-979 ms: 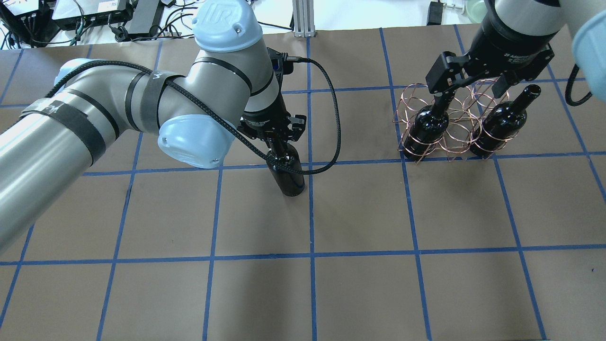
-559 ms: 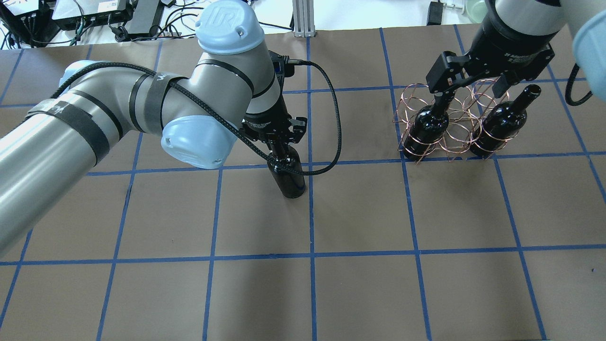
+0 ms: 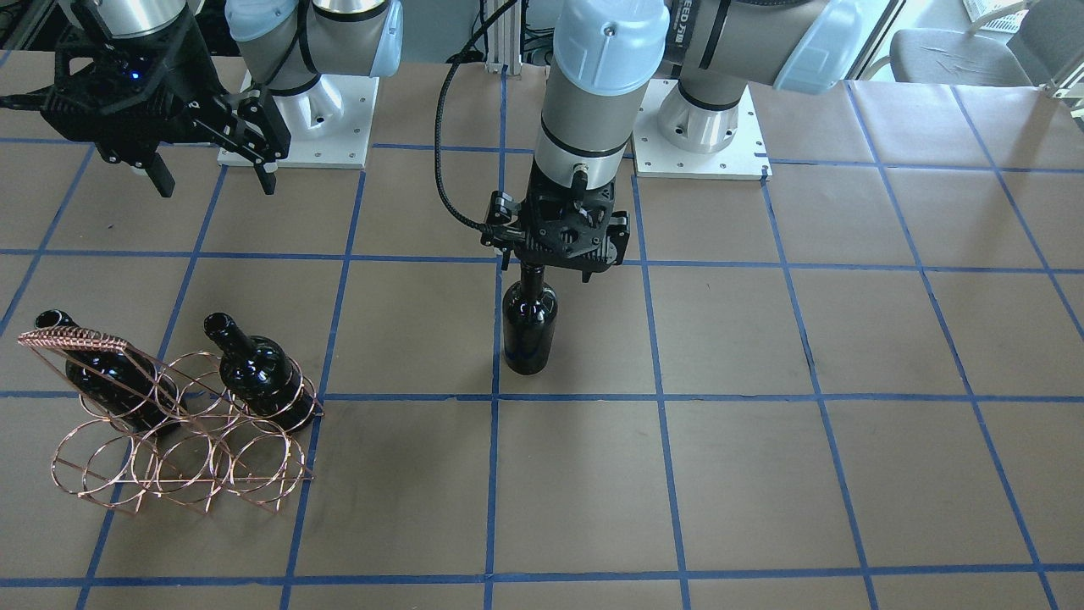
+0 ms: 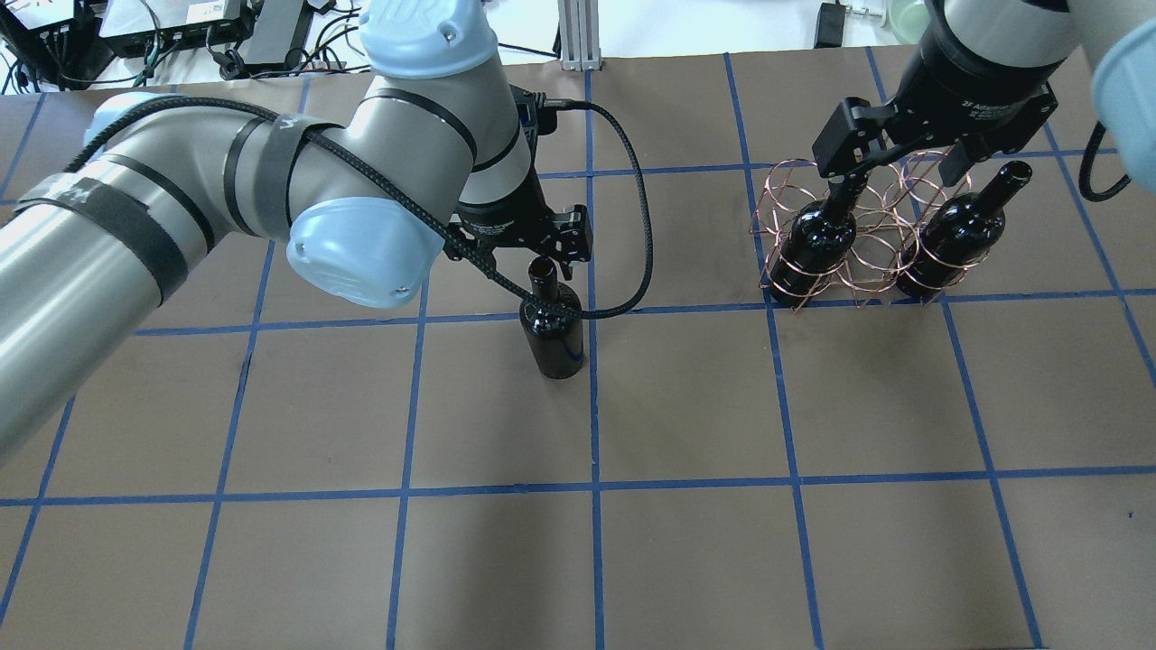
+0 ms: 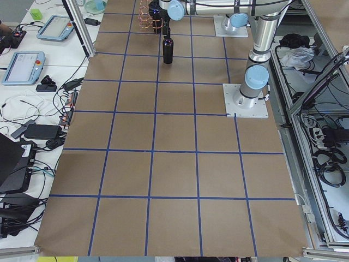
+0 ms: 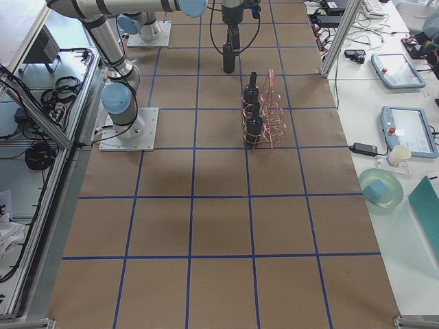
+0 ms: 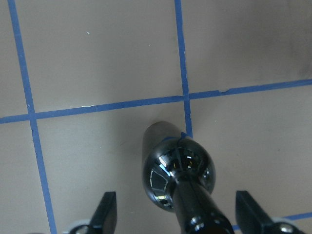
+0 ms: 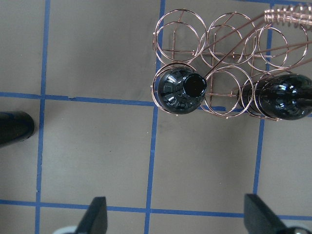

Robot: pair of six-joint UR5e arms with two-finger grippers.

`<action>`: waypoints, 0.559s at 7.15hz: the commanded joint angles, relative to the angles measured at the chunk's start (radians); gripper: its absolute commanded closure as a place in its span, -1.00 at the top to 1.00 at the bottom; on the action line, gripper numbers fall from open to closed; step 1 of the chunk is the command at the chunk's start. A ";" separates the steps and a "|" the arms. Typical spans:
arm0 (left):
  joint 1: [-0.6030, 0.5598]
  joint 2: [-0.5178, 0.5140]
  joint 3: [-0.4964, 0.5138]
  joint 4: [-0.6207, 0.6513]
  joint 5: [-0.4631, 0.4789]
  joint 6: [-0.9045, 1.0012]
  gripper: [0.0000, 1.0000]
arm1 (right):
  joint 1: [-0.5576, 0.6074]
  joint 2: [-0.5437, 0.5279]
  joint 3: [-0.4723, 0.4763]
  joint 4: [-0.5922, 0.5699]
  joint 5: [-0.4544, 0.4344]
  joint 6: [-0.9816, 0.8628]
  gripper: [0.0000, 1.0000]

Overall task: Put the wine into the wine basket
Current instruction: 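Open the left gripper and raise it away while the right arm moves toward the bottle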

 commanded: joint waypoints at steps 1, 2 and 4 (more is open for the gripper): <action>0.096 0.022 0.118 -0.071 -0.019 0.015 1.00 | 0.001 -0.001 -0.001 -0.009 -0.001 0.012 1.00; 0.150 0.033 0.131 -0.080 -0.011 0.061 1.00 | 0.003 0.000 -0.012 -0.012 -0.002 0.018 1.00; 0.241 0.068 0.157 -0.133 -0.005 0.118 1.00 | 0.017 0.020 -0.047 -0.004 0.005 0.074 1.00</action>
